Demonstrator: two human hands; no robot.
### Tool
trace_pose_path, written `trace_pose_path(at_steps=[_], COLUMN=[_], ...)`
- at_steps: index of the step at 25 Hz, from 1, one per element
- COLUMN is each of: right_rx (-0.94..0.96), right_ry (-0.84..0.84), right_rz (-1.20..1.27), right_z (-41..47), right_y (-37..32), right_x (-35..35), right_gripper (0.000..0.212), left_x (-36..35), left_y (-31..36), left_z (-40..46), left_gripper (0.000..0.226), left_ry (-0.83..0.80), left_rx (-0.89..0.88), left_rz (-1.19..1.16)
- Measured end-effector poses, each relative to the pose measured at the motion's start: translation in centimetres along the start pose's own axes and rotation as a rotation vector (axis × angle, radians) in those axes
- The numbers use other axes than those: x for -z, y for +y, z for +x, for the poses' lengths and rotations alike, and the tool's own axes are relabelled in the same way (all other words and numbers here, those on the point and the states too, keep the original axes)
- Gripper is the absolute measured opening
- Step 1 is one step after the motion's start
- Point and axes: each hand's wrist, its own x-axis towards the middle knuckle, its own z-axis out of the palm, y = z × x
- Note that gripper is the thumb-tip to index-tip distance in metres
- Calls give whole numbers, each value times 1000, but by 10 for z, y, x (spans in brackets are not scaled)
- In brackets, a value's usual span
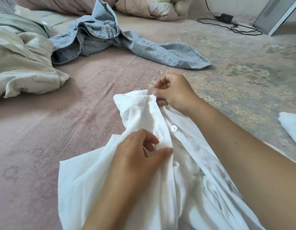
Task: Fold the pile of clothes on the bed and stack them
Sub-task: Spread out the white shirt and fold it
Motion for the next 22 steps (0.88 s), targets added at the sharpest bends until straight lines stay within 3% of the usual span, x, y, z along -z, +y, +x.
trace_pose_path(at_steps=[3,6,8,11,15,20,22], right_rx=[-34,-39,-77,-57,-42,-4,32], right_ry=[99,117,52,29,-21,-141,-134], right_rz=[86,-124,-175,-265,-327,-486,-524], right_z=[-43,-93,-106,-108,-106,-106,-106], right_y=[8,24,38,50,54,52,53], right_x=[21,39,33,24,26,26,23], right_gripper=[8,8,8,6,11,26,19], left_x=[-2,-3,-12,-25,-26,-23,-21], left_y=[-5,1,3,-3,-13,-14,-13], left_z=[4,9,13,15,4,5,7], left_gripper=[16,13,11,32,54,14,6], left_ry=[78,194,100,-63,-64,49,85], left_rx=[-22,-60,-57,-1,24,52,81], left_rz=[-30,-112,-74,115,171,138,97])
